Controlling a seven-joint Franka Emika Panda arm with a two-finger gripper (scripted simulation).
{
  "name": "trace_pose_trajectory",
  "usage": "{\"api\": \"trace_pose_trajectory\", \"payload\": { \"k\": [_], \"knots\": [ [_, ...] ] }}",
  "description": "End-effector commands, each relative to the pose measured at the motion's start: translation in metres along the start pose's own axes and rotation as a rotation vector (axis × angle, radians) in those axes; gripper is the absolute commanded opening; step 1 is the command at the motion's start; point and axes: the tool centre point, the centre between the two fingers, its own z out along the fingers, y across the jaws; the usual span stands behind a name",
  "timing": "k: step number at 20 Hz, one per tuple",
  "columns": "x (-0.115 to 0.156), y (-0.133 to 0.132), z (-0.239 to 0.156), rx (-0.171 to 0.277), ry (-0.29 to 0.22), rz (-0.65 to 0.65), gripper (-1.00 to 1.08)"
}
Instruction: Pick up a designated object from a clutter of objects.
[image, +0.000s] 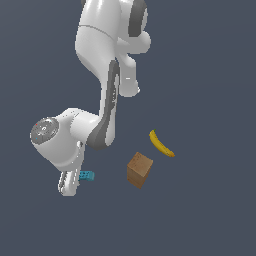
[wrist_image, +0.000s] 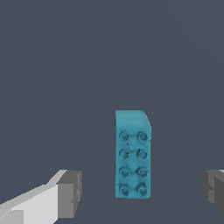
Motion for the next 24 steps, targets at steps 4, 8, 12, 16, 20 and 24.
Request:
{"api": "trace_pose_trajectory", "payload": {
  "k": [4,8,12,16,20,24],
  "knots": [
    [0.0,0.0,0.002,0.0,0.0,0.003,1.0],
    [0.001,0.0,0.015,0.0,0.0,0.005,1.0],
    [0.001,0.001,0.038,0.001,0.001,0.008,1.0],
    [0.001,0.001,0.051,0.001,0.001,0.009,1.0],
    [0.001,0.0,0.051,0.001,0.001,0.009,-1.0],
    [0.001,0.0,0.051,0.001,0.001,0.009,-1.0]
  ]
}}
